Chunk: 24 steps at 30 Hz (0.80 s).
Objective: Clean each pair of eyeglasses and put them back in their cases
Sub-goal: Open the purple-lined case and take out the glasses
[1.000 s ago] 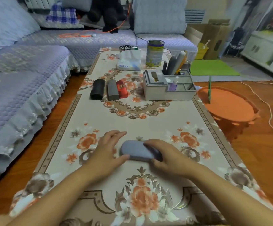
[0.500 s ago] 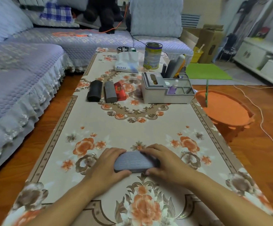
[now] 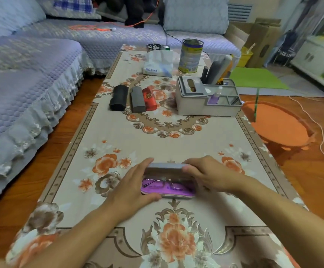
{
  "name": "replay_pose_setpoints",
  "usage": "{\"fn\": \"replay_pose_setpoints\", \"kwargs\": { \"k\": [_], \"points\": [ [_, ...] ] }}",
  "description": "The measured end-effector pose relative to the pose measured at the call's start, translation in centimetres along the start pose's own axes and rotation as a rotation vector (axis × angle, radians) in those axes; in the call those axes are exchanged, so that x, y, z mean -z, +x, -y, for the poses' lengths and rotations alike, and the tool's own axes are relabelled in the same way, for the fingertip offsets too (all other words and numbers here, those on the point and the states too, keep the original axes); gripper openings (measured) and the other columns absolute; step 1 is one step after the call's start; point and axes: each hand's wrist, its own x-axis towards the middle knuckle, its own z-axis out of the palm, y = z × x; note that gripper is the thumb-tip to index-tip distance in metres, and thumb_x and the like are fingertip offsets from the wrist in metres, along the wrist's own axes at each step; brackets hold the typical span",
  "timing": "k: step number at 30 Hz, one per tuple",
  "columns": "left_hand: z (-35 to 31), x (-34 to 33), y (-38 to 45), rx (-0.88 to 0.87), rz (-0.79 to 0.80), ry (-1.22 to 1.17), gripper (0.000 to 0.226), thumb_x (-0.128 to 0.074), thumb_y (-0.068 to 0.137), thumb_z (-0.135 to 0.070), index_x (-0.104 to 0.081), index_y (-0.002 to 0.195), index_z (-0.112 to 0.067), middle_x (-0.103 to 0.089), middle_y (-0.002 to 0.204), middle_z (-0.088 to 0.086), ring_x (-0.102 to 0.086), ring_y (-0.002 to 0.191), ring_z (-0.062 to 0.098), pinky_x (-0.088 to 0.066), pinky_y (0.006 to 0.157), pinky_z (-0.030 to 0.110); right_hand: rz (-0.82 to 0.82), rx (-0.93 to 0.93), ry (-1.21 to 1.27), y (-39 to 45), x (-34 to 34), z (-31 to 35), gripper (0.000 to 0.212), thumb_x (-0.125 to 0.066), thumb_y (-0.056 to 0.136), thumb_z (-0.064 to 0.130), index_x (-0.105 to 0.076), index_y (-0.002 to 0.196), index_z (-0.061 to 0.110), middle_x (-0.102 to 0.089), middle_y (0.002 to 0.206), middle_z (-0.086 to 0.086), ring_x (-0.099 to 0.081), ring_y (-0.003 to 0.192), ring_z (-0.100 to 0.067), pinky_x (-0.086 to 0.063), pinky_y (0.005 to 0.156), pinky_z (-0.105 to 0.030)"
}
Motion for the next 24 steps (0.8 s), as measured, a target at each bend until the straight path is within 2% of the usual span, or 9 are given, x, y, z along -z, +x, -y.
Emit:
{"fn": "replay_pose_setpoints", "kwargs": {
  "k": [3, 7, 9, 10, 12, 13, 17, 21, 24],
  "points": [
    [-0.3, -0.1, -0.2, -0.005, -0.061, -0.058, 0.101, -0.078, 0.082, -0.053, -0.001, 0.146, -0.069, -0.021, 0.151, -0.033, -0.033, 0.134, -0.006, -0.037, 0.108, 0.028, -0.019, -0.050, -0.014, 0.5, -0.2, 0.0, 0.039, -0.032, 0.106, 0.048, -0.057, 0.094, 0.021, -0.062, 0.087, -0.003, -0.058, 0.081, -0.023, -0.048, 0.076, -0.042],
    [-0.7, -0.6, -0.3, -0.049, -0.144, -0.070, 0.087, -0.078, 0.084, -0.047, -0.020, 0.148, -0.060, -0.020, 0.148, -0.034, -0.034, 0.131, -0.008, -0.042, 0.107, 0.028, -0.094, -0.116, 0.131, 1.0, -0.5, 0.5, 0.037, -0.034, 0.108, 0.039, -0.061, 0.101, 0.015, -0.061, 0.101, -0.005, -0.055, 0.093, -0.023, -0.046, 0.088, -0.040],
    [-0.8, -0.8, -0.4, -0.036, -0.166, -0.086, 0.085, -0.078, 0.085, -0.046, -0.026, 0.151, -0.054, -0.024, 0.147, -0.030, -0.036, 0.131, -0.006, -0.043, 0.106, 0.026, -0.271, -0.161, 0.189, 1.1, -1.1, 0.5, 0.032, -0.039, 0.107, 0.038, -0.060, 0.121, 0.018, -0.057, 0.116, 0.004, -0.054, 0.103, -0.011, -0.044, 0.092, -0.029],
    [-0.9, -0.9, -0.4, -0.026, -0.178, -0.092, 0.085, -0.077, 0.085, -0.047, -0.025, 0.152, -0.053, -0.026, 0.148, -0.027, -0.038, 0.132, -0.003, -0.043, 0.105, 0.024, -0.429, -0.189, 0.251, 0.8, -1.5, 0.7, 0.029, -0.043, 0.106, 0.036, -0.059, 0.126, 0.020, -0.056, 0.118, 0.007, -0.054, 0.102, -0.007, -0.044, 0.089, -0.025],
    [-1.0, -0.9, -0.4, 0.011, -0.205, -0.114, 0.086, -0.075, 0.084, -0.051, -0.024, 0.154, -0.051, -0.030, 0.146, -0.023, -0.041, 0.132, 0.002, -0.042, 0.105, 0.024, -0.738, -0.213, 0.313, -0.3, -2.1, 0.8, 0.013, -0.054, 0.102, 0.025, -0.063, 0.110, 0.022, -0.063, 0.104, 0.009, -0.058, 0.093, -0.003, -0.044, 0.078, -0.019],
    [-1.0, -0.8, -0.4, 0.035, -0.216, -0.128, 0.086, -0.074, 0.084, -0.053, -0.024, 0.155, -0.050, -0.031, 0.145, -0.022, -0.042, 0.131, 0.004, -0.043, 0.104, 0.024, -0.790, -0.221, 0.286, -0.9, -2.3, 0.7, 0.008, -0.058, 0.100, 0.018, -0.065, 0.101, 0.021, -0.065, 0.095, 0.009, -0.059, 0.087, -0.002, -0.044, 0.073, -0.019],
    [-0.8, -0.4, -0.5, 0.067, -0.168, -0.155, 0.086, -0.074, 0.089, -0.044, -0.020, 0.155, -0.052, -0.029, 0.146, -0.022, -0.040, 0.133, 0.004, -0.036, 0.101, 0.016, -0.530, -0.266, 0.207, -1.7, -3.6, -0.2, 0.015, -0.063, 0.095, 0.010, -0.075, 0.095, 0.019, -0.064, 0.081, 0.017, -0.059, 0.075, 0.000, -0.042, 0.067, -0.021],
    [-0.8, -0.1, -0.6, 0.074, -0.134, -0.156, 0.089, -0.076, 0.090, -0.033, -0.019, 0.155, -0.055, -0.026, 0.148, -0.025, -0.038, 0.137, 0.004, -0.035, 0.108, 0.021, -0.441, -0.303, 0.196, -0.7, -3.8, 0.1, 0.017, -0.065, 0.094, 0.014, -0.079, 0.094, 0.024, -0.067, 0.084, 0.014, -0.056, 0.074, 0.002, -0.037, 0.063, -0.013],
    [-1.0, -0.2, -0.8, 0.075, -0.134, -0.136, 0.089, -0.075, 0.091, -0.032, -0.017, 0.155, -0.055, -0.023, 0.150, -0.028, -0.037, 0.128, -0.009, -0.030, 0.094, 0.001, -0.377, -0.360, 0.092, -0.1, -3.7, 0.9, 0.019, -0.064, 0.093, 0.014, -0.080, 0.098, 0.021, -0.064, 0.087, 0.010, -0.055, 0.078, -0.004, -0.045, 0.071, -0.021]
  ]
}}
